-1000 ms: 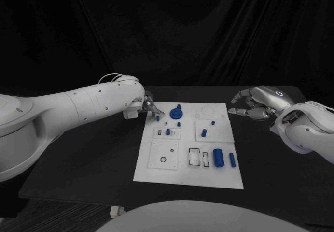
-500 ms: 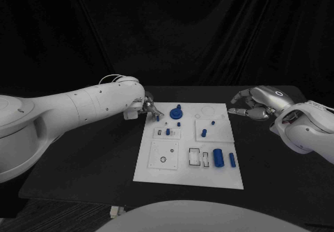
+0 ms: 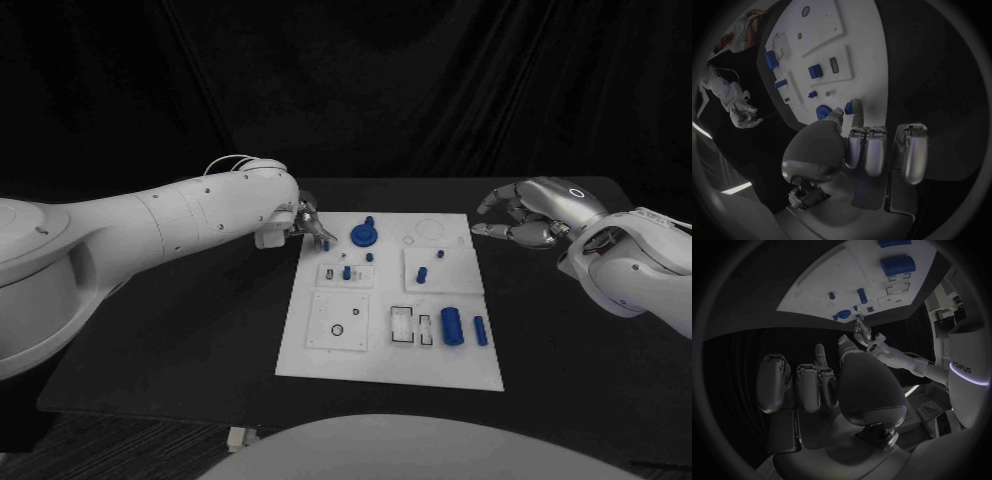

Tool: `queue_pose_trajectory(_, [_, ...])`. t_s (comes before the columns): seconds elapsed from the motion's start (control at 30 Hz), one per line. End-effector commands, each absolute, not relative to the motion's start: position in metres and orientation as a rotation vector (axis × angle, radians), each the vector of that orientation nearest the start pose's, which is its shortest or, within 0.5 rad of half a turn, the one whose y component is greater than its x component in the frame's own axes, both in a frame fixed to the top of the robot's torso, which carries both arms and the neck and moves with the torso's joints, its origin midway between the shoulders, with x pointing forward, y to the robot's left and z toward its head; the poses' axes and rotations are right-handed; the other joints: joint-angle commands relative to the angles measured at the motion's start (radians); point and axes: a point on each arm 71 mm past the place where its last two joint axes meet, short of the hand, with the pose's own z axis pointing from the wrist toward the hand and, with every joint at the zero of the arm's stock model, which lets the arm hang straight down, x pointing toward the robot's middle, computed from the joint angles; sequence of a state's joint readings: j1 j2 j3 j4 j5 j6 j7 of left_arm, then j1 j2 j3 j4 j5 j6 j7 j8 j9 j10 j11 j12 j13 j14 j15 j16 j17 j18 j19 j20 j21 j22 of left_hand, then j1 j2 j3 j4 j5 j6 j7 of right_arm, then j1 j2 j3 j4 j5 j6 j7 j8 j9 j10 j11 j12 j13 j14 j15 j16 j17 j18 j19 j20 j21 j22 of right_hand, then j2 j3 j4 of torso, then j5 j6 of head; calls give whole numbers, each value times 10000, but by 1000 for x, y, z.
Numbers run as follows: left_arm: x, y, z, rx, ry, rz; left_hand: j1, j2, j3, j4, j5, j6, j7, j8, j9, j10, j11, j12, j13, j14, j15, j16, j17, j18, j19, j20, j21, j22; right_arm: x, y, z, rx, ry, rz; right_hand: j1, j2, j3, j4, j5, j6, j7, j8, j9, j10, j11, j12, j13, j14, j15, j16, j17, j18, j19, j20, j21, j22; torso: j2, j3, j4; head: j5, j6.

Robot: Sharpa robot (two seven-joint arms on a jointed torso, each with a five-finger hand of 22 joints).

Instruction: Assemble the parts on the task board

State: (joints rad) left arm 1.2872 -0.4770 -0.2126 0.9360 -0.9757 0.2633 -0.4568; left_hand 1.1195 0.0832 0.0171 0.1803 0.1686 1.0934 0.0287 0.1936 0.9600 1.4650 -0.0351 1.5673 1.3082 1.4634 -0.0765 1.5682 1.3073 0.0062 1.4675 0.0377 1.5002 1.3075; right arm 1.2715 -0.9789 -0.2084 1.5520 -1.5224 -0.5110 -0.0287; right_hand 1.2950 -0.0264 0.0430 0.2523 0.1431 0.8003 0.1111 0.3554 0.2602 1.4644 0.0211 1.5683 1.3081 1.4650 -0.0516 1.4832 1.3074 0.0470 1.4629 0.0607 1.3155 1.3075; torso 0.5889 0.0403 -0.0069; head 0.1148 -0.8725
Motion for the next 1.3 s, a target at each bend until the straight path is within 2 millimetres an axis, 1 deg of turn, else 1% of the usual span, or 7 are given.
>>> queue_pose_trajectory(0.03, [557, 204, -262, -2174, 24449, -2168, 93, 5, 13, -80, 72, 34, 35, -42, -18, 1058, 57, 35, 2626, 1074, 75, 26, 2634, 161, 435, 69, -51, 2272, 465, -259, -194, -2179, 15423, 5424, -27, 86, -50, 13, 34, 43, -7, 59, -14, 1064, 60, 25, 2627, 792, 86, 1, 1440, 120, 57, 45, -18, 1834, 0, 6, 1, -13, -2])
queue_pose_trajectory(0.27, [557, 203, -262, -2131, 24471, -2239, 150, 27, 102, -145, 220, 13, 40, -87, -41, 1058, 62, 35, 2626, 1074, 80, 26, 2634, 165, 424, 73, -68, 2270, 465, -260, -194, -2172, 15457, 5401, -24, 87, -51, 11, 34, 43, -7, 59, -16, 1064, 61, 25, 2627, 791, 87, -2, 1435, 121, 56, 45, -23, 1833, 1, 4, -7, -19, -2])
queue_pose_trajectory(0.83, [557, 203, -263, -2065, 24488, -2403, 355, -106, 750, -520, 1514, 3, 23, -254, -113, 1058, 52, 35, 2626, 1074, 78, 26, 2634, 170, 410, 74, -107, 2292, 466, -260, -195, -2177, 15560, 5357, -2, 110, -46, -3, 49, 46, -6, 58, -22, 1064, 64, 25, 2627, 788, 89, -13, 1420, 126, 48, 46, -48, 1826, -1, 3, 1, 2, -2])
queue_pose_trajectory(1.0, [558, 204, -263, -2061, 24468, -2463, 367, -221, 1162, -645, 2199, -1, 25, -303, -119, 1058, 51, 35, 2626, 1074, 75, 26, 2634, 172, 408, 69, -123, 2302, 466, -260, -195, -2183, 15592, 5347, 46, 156, -50, -43, 263, 58, 0, 50, -47, 1064, 71, 25, 2627, 784, 93, -28, 1400, 129, 46, 50, -72, 1823, -1, 4, 4, 6, -2])
queue_pose_trajectory(1.13, [558, 204, -263, -2048, 24446, -2535, 268, -229, 1250, -588, 2289, -3, 44, -317, -121, 1058, 59, 35, 2626, 1074, 80, 26, 2634, 172, 407, 74, -127, 2305, 466, -259, -195, -2190, 15611, 5345, 61, 171, -63, -61, 421, 67, 3, 46, -63, 1064, 74, 25, 2627, 785, 97, -29, 1397, 130, 46, 51, -83, 1822, -2, 5, 4, 15, -2])
queue_pose_trajectory(1.2, [558, 203, -263, -2023, 24452, -2591, 259, -287, 1462, -619, 2719, -12, 45, -324, -103, 1058, 62, 35, 2626, 1074, 86, 26, 2634, 175, 401, 71, -139, 2308, 466, -259, -196, -2193, 15620, 5344, 70, 177, -71, -72, 515, 72, 5, 42, -74, 1064, 74, 25, 2627, 784, 97, -30, 1394, 127, 52, 53, -76, 1826, -1, 4, 2, 13, -2])
queue_pose_trajectory(1.3, [558, 203, -263, -1972, 24514, -2630, 244, -354, 1734, -659, 3078, -9, 43, -315, -67, 1058, 61, 35, 2626, 1074, 86, 26, 2634, 179, 391, 75, -157, 2308, 466, -259, -196, -2194, 15632, 5339, 77, 182, -74, -80, 571, 74, 5, 40, -80, 1064, 74, 25, 2627, 783, 97, -35, 1388, 129, 50, 53, -87, 1823, -2, 3, -3, 17, -2])
